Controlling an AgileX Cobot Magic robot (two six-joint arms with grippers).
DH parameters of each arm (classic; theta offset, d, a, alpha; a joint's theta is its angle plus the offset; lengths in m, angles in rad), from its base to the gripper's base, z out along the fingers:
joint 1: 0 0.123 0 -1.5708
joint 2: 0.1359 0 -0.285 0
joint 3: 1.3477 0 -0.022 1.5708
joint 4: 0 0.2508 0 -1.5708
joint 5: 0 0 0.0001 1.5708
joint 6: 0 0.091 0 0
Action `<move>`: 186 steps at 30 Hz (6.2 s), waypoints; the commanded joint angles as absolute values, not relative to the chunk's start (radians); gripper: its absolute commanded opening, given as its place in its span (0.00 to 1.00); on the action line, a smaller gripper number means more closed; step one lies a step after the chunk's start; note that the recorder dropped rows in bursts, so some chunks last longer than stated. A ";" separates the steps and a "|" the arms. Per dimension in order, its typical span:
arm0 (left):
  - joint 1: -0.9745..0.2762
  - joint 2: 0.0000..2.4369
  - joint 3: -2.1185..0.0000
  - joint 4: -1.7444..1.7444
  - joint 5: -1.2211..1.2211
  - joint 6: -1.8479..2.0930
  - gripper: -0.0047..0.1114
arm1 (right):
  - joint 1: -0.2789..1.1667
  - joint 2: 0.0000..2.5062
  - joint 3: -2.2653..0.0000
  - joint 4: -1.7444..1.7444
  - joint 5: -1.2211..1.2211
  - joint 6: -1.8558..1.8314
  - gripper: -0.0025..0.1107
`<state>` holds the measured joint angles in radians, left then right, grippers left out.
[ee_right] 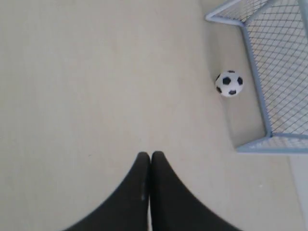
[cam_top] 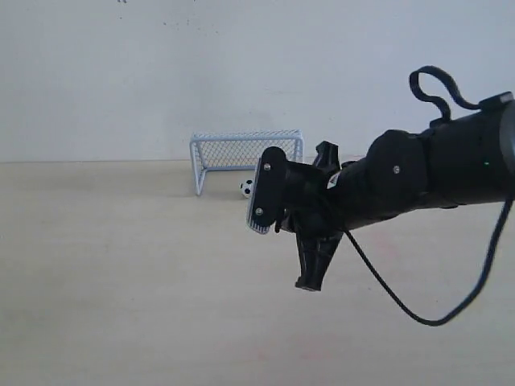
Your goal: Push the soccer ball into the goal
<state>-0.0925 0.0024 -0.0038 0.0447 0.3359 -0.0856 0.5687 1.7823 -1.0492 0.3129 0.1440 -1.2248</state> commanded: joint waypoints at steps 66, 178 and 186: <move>-0.089 0.000 0.000 0.041 0.330 -0.083 0.08 | 0.324 0.657 -0.252 0.518 -0.100 -0.265 0.02; -0.089 0.000 0.000 0.041 0.328 -0.083 0.08 | 0.091 0.000 0.000 0.020 0.348 0.026 0.02; -0.089 0.000 0.000 0.041 0.328 -0.083 0.08 | 0.091 0.000 0.000 0.020 0.348 0.026 0.02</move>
<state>-0.0925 0.0024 -0.0038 0.0447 0.3359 -0.0856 0.0990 0.0049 0.0008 0.0294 0.3540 0.0274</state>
